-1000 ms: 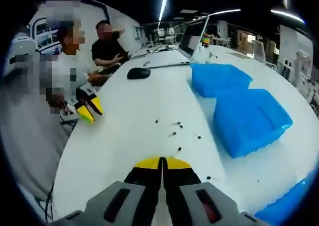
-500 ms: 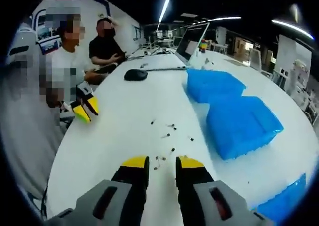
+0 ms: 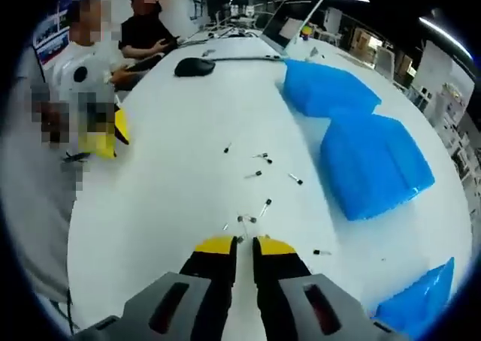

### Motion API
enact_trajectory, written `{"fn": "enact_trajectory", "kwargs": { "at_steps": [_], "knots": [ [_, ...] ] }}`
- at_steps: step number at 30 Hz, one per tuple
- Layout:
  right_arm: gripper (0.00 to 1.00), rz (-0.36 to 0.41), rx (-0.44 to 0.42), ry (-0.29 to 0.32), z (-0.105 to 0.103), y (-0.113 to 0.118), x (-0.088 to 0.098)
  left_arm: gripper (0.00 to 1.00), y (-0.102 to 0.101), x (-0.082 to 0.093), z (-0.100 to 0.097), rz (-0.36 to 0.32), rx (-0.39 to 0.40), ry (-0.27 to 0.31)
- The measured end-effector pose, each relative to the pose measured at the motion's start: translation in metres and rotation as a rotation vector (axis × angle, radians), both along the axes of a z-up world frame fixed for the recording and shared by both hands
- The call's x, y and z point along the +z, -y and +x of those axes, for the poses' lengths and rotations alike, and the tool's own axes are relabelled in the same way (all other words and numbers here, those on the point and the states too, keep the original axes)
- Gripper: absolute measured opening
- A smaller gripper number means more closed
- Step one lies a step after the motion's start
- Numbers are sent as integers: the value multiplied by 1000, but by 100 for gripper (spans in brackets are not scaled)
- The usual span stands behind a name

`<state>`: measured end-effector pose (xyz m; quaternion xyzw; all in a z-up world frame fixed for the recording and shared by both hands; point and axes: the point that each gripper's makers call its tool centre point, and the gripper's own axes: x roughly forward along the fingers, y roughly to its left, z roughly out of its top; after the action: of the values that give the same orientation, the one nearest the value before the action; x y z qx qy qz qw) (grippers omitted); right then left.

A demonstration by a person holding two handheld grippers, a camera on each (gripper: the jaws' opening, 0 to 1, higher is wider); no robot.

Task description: Pick up the resistors one by one and place each resistor into its matching bin, sorting the parts by color and model until every resistor is separated into the correct bin for its type

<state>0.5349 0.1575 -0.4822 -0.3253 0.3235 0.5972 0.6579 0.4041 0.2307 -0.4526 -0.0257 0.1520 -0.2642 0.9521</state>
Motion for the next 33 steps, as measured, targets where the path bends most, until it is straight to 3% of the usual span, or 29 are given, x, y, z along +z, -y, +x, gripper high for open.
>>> {"fn": "enact_trajectory", "kwargs": {
  "at_steps": [7, 9, 11, 15, 17, 18, 25, 29, 33],
  "knots": [
    [6, -20, -10, 21, -1, 6, 0, 14, -1, -3, 0, 5, -5, -8],
    [6, -42, 13, 46, -1, 10, 0, 14, 1, -3, 1, 3, -10, -6],
    [6, -71, 53, 118, 4, 15, 3, 14, 3, -3, 1, 1, -14, -5],
    [6, -61, 62, 159, 6, 19, 18, 14, 4, -3, 2, -1, -16, -5],
    [6, -75, 100, 236, 10, 20, 28, 14, 4, -3, 2, 1, -15, -6],
    [6, -69, 91, 222, 8, 20, 30, 14, 3, -4, 2, 2, -15, -6],
    [6, 76, 54, 226, 21, 5, 55, 14, 5, -2, 2, 1, -20, -3],
    [6, 220, -7, 219, 41, -9, 70, 14, 3, -1, 2, -2, -13, 3],
    [6, 419, -125, 197, 67, -23, 88, 14, -1, 0, 2, -5, -3, 8]
  ]
}}
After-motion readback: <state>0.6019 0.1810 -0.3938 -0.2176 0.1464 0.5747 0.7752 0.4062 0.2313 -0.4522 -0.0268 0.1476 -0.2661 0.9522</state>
